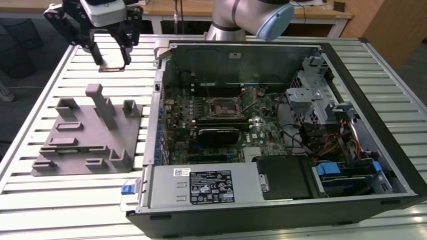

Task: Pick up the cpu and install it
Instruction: 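Pick up the cpu and move it towards the insertion slot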

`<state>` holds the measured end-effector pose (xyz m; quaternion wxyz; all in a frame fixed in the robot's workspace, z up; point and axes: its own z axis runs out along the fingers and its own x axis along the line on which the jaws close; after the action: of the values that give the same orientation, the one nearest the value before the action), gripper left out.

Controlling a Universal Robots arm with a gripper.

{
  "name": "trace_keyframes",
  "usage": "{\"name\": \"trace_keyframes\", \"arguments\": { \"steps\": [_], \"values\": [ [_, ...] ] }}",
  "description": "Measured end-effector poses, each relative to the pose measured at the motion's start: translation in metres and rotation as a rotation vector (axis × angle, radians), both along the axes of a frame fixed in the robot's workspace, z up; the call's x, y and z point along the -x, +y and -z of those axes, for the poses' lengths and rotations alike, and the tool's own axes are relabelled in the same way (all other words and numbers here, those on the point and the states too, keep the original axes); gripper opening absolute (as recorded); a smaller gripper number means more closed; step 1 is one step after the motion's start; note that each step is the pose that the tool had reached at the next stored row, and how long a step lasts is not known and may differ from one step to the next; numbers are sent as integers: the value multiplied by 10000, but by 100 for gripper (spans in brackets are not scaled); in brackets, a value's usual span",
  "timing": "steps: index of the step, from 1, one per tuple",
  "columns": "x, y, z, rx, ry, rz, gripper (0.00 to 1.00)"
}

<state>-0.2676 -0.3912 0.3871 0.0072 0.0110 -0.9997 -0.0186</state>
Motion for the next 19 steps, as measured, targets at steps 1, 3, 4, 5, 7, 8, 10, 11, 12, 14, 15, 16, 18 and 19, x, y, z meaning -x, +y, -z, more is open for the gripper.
{"name": "trace_keyframes", "arguments": {
  "steps": [1,3,4,5,7,8,10,11,12,14,15,16,18,19],
  "values": [
    [-13,0,0,0,0,0,54],
    [-45,0,0,-1,-1,0,54],
    [-62,0,0,-1,0,-1,54],
    [-80,0,0,0,-1,0,54],
    [-132,0,0,0,1,1,54],
    [-167,0,0,-1,0,1,54],
    [-253,0,0,-1,-1,0,54],
    [-292,0,0,-1,0,-1,54],
    [-334,0,0,0,0,-1,54],
    [-422,2,0,0,0,0,54],
    [-468,2,1,0,0,0,54],
    [-517,3,1,0,0,-1,54],
    [-607,4,1,-1,0,1,54],
    [-652,4,1,0,0,0,54]
  ]
}}
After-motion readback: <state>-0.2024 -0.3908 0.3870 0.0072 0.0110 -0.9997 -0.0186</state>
